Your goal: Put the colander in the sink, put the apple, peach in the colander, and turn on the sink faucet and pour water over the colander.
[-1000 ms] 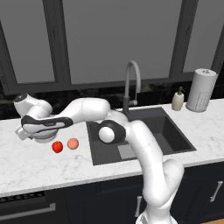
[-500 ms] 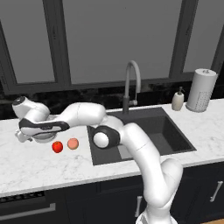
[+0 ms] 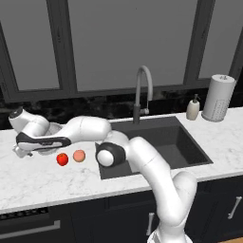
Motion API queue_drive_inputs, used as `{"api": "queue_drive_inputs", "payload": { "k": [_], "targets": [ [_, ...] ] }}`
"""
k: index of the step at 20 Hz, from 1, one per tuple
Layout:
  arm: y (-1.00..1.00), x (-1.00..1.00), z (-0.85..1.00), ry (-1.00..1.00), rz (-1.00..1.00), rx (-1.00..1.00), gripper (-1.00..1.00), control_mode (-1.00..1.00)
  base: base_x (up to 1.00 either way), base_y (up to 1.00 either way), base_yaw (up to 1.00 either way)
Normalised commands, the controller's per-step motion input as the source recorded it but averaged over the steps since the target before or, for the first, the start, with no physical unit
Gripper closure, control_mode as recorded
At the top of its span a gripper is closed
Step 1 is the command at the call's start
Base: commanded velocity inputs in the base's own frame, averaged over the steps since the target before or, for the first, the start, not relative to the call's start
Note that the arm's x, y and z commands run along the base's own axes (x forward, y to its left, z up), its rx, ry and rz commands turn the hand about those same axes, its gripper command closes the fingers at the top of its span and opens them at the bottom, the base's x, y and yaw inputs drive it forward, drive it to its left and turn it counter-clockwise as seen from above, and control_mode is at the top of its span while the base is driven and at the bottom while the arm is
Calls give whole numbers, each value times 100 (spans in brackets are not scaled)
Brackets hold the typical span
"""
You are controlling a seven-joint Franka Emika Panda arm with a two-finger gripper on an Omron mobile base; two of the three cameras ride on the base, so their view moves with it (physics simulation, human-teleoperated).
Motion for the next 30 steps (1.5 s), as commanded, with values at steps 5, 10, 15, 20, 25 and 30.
{"api": "queue_drive_inputs", "payload": {
  "k": [5, 10, 15, 20, 25, 30],
  "targets": [
    [4, 1, -8, 0, 0, 0, 100, -100, 0, 0, 0],
    [0, 0, 0, 0, 0, 0, 100, -100, 0, 0, 0],
    [0, 0, 0, 0, 0, 0, 100, -100, 0, 0, 0],
    [0, 0, 0, 0, 0, 0, 100, -100, 0, 0, 0],
    [0, -21, 15, -12, 1, 0, 100, -100, 0, 0, 0],
    [-4, -22, 48, -24, 2, 0, 100, -100, 0, 0, 0]
  ]
}}
